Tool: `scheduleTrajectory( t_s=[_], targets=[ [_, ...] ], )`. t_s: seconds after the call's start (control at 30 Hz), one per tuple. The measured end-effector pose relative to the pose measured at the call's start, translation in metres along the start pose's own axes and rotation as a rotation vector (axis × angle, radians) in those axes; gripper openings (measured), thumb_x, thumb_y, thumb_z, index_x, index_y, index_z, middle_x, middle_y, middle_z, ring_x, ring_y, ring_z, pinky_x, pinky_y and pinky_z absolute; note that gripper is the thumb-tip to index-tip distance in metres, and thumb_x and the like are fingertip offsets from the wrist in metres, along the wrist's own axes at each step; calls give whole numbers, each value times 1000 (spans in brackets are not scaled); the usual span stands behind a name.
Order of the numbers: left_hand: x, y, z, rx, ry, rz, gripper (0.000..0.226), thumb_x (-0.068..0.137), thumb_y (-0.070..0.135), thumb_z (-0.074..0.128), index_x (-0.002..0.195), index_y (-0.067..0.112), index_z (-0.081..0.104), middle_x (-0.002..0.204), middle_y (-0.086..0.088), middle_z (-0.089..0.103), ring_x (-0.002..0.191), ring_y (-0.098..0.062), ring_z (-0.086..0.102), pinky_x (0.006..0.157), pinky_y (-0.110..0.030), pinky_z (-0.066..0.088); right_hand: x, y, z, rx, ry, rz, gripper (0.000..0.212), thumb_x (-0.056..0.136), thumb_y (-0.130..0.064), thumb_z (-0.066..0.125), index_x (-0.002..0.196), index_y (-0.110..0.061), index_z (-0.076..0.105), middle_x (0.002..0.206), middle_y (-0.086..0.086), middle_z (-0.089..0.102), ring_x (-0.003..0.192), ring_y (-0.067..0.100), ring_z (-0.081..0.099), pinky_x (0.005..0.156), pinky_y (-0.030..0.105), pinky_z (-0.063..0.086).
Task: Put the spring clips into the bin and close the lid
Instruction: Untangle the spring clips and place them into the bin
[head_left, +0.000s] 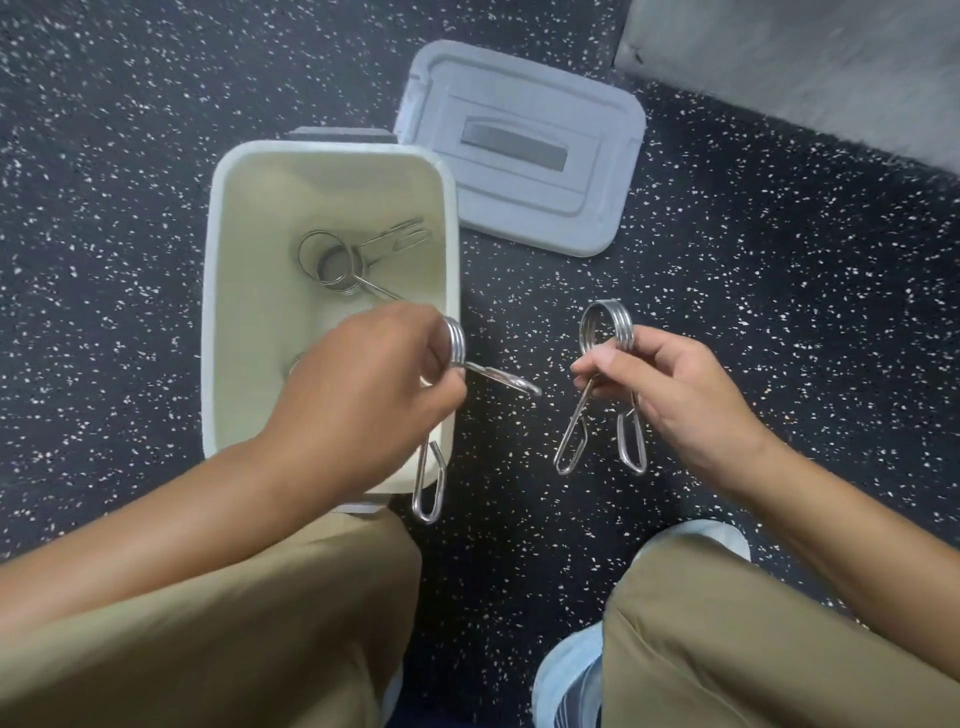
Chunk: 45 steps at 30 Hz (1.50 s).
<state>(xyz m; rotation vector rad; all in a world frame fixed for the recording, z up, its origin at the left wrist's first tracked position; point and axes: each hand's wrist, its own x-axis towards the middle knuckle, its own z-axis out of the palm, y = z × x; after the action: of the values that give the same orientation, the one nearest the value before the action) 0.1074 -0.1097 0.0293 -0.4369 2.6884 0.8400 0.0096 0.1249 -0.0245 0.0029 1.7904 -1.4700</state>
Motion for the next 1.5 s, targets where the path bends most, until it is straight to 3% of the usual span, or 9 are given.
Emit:
scheduleTrajectory(
  t_s=[0.17, 0.33, 0.47, 0.6, 0.67, 0.9, 1.2, 1.4, 1.5],
  targets=[
    [2, -37, -7, -2, 71, -198, 14, 86, 34, 68, 75, 25, 65, 70, 13, 66, 70, -15, 64, 65, -37, 53, 7, -8, 25, -103, 18, -8, 25, 89, -26, 73, 94, -1, 71, 89, 15, 76, 92, 34, 73, 93, 45, 56],
    [16, -74, 7, 119, 32, -333, 26, 86, 27, 65, 69, 7, 67, 63, -10, 67, 66, -35, 64, 60, -42, 56, 12, -8, 46, -61, 48, 19, 7, 102, -11, 55, 95, -11, 58, 93, 12, 68, 80, 26, 73, 79, 43, 57],
    [29, -89, 28, 223, -83, -421, 32, 86, 14, 57, 57, 8, 45, 53, -7, 43, 62, -36, 56, 44, -32, 29, 13, -6, 55, -94, 65, 12, 11, 104, -9, 50, 103, -13, 60, 102, 11, 67, 82, 31, 76, 75, 38, 59],
    [43, -83, 40, 271, -174, -442, 9, 89, 4, 51, 90, 8, 60, 93, -15, 62, 94, -39, 62, 67, -34, 38, 13, -4, 60, -127, 54, 6, 21, 105, -9, 46, 107, -17, 65, 110, 9, 71, 83, 28, 77, 78, 39, 59],
    [48, -81, 45, 330, -210, -452, 21, 90, 6, 52, 107, 8, 63, 112, -15, 66, 104, -37, 64, 72, -34, 39, 12, -4, 61, -152, 46, 8, 20, 106, -10, 46, 108, -18, 65, 106, 9, 73, 83, 25, 77, 77, 34, 60],
    [49, -85, 52, 424, -182, -416, 25, 87, 5, 55, 111, 7, 62, 113, -15, 68, 105, -37, 65, 74, -36, 44, 12, -4, 60, -238, 44, -19, 19, 106, -15, 48, 110, -23, 64, 101, 0, 77, 86, 22, 75, 71, 26, 58],
    [34, -91, 41, 380, -158, -312, 4, 88, 12, 58, 88, 12, 54, 97, -15, 66, 83, -37, 58, 65, -33, 36, 17, -26, 56, -340, 74, -134, 15, 104, -26, 51, 103, -17, 63, 94, 1, 77, 78, 20, 75, 78, 44, 60],
    [14, -85, 18, 323, -82, -248, 52, 99, 42, 50, 61, 11, 35, 62, -3, 40, 57, -30, 44, 51, -33, 27, 28, -75, 64, -597, 1, -271, 16, 101, -33, 55, 104, -26, 69, 86, -9, 78, 76, 21, 73, 74, 48, 59],
    [3, -84, 7, 271, -61, -205, 55, 100, 48, 45, 59, 11, 47, 62, -4, 48, 55, -26, 48, 47, -33, 28, 35, -99, 71, -775, -74, -344, 21, 101, -40, 52, 107, -30, 68, 87, -15, 77, 73, 27, 69, 70, 49, 55]
  ],
)
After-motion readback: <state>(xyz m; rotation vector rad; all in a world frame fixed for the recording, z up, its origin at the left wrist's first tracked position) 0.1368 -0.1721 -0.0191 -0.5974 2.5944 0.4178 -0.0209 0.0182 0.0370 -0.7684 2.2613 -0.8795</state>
